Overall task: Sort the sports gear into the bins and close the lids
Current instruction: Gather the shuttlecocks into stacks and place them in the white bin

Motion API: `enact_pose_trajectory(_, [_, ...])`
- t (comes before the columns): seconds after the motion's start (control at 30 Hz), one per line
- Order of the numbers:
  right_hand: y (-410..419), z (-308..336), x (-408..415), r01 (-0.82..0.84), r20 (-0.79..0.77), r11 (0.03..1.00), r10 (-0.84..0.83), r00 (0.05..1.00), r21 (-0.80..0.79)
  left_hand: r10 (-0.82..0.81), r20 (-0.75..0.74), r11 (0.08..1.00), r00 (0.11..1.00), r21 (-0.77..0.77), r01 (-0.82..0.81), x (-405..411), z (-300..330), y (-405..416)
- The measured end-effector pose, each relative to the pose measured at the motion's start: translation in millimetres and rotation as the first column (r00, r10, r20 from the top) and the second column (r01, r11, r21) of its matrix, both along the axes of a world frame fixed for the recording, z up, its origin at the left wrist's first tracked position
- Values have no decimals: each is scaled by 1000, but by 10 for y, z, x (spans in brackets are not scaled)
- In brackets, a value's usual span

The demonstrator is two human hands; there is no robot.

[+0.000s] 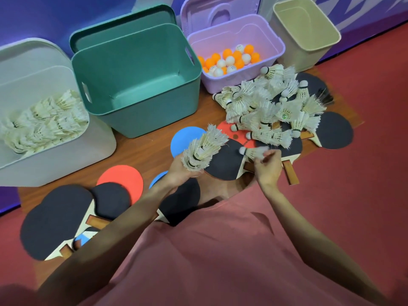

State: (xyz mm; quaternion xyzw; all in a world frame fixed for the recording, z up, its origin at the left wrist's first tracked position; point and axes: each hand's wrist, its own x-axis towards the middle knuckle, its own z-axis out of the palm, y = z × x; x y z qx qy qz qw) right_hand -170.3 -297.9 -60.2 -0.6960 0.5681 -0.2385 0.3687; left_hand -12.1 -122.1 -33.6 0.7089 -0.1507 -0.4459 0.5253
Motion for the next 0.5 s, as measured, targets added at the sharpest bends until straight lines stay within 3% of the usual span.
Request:
enact_pose_trajectory(0.17, [113, 617, 269, -177, 264, 943, 254, 931, -282, 6, 57, 1000, 998, 25, -8, 100, -33, 67])
enact_pose_trajectory(0.3, [70, 871, 477, -334, 153, 825, 443, 884, -456, 16, 76, 999, 997, 32, -19, 157, 16, 91])
enact_pose_trajectory(0.5, [100, 870, 719, -729, 49, 631, 764, 644, -264, -7, 68, 999, 998, 40, 5, 197, 108, 62])
